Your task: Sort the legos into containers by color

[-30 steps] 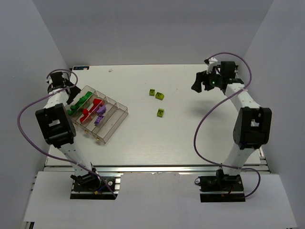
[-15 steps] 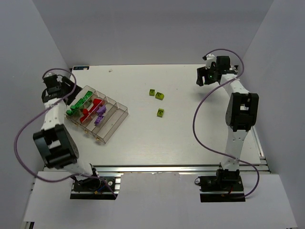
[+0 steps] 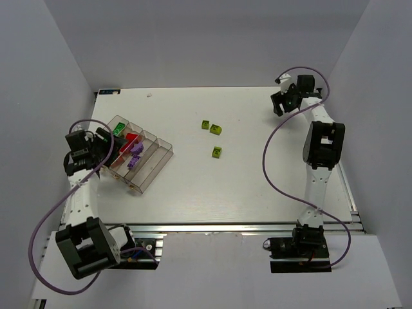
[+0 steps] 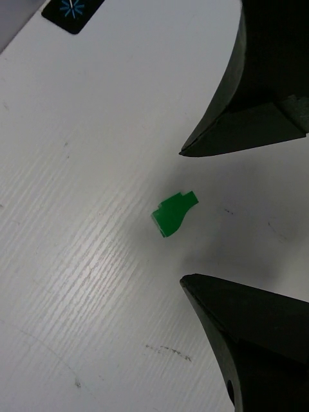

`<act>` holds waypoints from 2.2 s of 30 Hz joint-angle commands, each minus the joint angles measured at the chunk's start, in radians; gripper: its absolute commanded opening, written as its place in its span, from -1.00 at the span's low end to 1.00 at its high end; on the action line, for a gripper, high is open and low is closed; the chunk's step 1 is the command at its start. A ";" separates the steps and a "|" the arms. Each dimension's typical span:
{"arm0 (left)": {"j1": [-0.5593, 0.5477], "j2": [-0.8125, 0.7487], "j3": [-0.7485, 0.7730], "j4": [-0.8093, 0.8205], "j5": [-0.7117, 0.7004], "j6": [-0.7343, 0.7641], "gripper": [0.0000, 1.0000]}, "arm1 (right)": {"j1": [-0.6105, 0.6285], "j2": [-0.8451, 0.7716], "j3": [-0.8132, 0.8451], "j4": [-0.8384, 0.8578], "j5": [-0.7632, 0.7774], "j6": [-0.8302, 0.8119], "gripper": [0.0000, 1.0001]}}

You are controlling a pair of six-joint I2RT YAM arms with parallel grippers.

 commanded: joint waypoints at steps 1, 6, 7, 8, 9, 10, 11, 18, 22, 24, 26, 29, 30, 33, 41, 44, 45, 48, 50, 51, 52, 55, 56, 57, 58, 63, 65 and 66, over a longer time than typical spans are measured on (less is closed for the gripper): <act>-0.006 -0.086 -0.043 0.001 0.041 -0.049 0.51 | 0.001 0.022 0.042 -0.028 -0.053 -0.068 0.56; -0.006 -0.128 -0.065 0.012 0.049 -0.090 0.51 | -0.005 0.065 0.079 -0.019 -0.059 -0.088 0.55; -0.006 -0.137 -0.065 0.012 0.052 -0.101 0.51 | -0.007 0.074 0.088 -0.016 -0.051 -0.095 0.55; -0.006 -0.141 -0.060 0.012 0.050 -0.104 0.51 | -0.008 0.088 0.103 -0.014 -0.050 -0.097 0.55; -0.007 -0.144 -0.057 0.010 0.050 -0.107 0.51 | -0.011 0.095 0.111 -0.014 -0.050 -0.100 0.55; -0.006 -0.152 -0.054 0.003 0.049 -0.110 0.52 | -0.013 0.103 0.117 -0.016 -0.050 -0.101 0.55; -0.006 -0.154 -0.050 -0.001 0.047 -0.110 0.52 | -0.014 0.112 0.123 -0.014 -0.050 -0.104 0.55; -0.006 -0.189 -0.054 -0.021 0.040 -0.129 0.52 | -0.019 0.141 0.134 -0.026 -0.073 -0.104 0.44; -0.006 -0.206 -0.050 -0.021 0.044 -0.149 0.52 | -0.020 0.151 0.131 -0.051 -0.094 -0.107 0.28; -0.007 -0.218 -0.048 -0.001 0.068 -0.169 0.52 | -0.027 0.152 0.128 -0.063 -0.103 -0.107 0.13; -0.010 -0.226 -0.043 0.019 0.088 -0.204 0.53 | -0.031 0.152 0.122 -0.074 -0.116 -0.109 -0.06; -0.030 -0.235 -0.030 0.059 0.121 -0.242 0.54 | -0.036 0.144 0.110 -0.089 -0.128 -0.109 -0.24; -0.040 -0.235 -0.027 0.071 0.124 -0.254 0.54 | -0.036 0.141 0.105 -0.095 -0.132 -0.112 -0.28; -0.090 -0.229 -0.017 0.100 0.127 -0.276 0.54 | -0.036 0.129 0.088 -0.121 -0.162 -0.126 -0.48; -0.352 -0.160 -0.046 0.200 0.059 -0.331 0.56 | -0.037 -0.093 -0.094 -0.154 -0.457 -0.167 -0.93; -0.455 -0.138 -0.076 0.311 0.058 -0.382 0.57 | -0.031 -0.245 -0.260 -0.135 -0.623 -0.183 -0.97; -0.480 -0.114 -0.074 0.355 0.055 -0.397 0.58 | -0.028 -0.279 -0.331 -0.144 -0.689 -0.193 -0.97; -0.587 -0.042 -0.054 0.435 0.040 -0.416 0.59 | -0.002 -0.424 -0.474 -0.187 -0.786 -0.259 -0.98; -0.668 0.004 -0.034 0.469 0.020 -0.419 0.59 | 0.038 -0.538 -0.542 -0.216 -0.812 -0.308 -0.98; -0.694 0.048 -0.025 0.482 0.013 -0.422 0.59 | 0.047 -0.572 -0.571 -0.265 -0.823 -0.383 -0.98; -0.739 0.072 -0.010 0.498 0.007 -0.425 0.60 | 0.103 -0.640 -0.626 -0.284 -0.821 -0.415 -0.98; -0.808 0.159 0.010 0.567 -0.003 -0.448 0.60 | 0.197 -0.762 -0.730 -0.313 -0.797 -0.496 -0.98; -0.822 0.179 0.018 0.599 -0.003 -0.452 0.60 | 0.223 -0.789 -0.754 -0.313 -0.794 -0.499 -0.98; -0.836 0.199 0.026 0.611 0.003 -0.460 0.61 | 0.246 -0.813 -0.772 -0.318 -0.786 -0.509 -0.98; -0.856 0.228 0.042 0.630 0.003 -0.465 0.61 | 0.301 -0.860 -0.804 -0.318 -0.775 -0.512 -0.98; -0.883 0.265 0.072 0.687 0.026 -0.488 0.61 | 0.426 -0.951 -0.866 -0.217 -0.709 -0.417 -0.98; -0.888 0.267 0.072 0.690 0.041 -0.491 0.61 | 0.464 -0.952 -0.866 -0.192 -0.699 -0.378 -0.98; -0.889 0.265 0.066 0.687 0.043 -0.491 0.61 | 0.475 -0.951 -0.860 -0.187 -0.688 -0.367 -0.98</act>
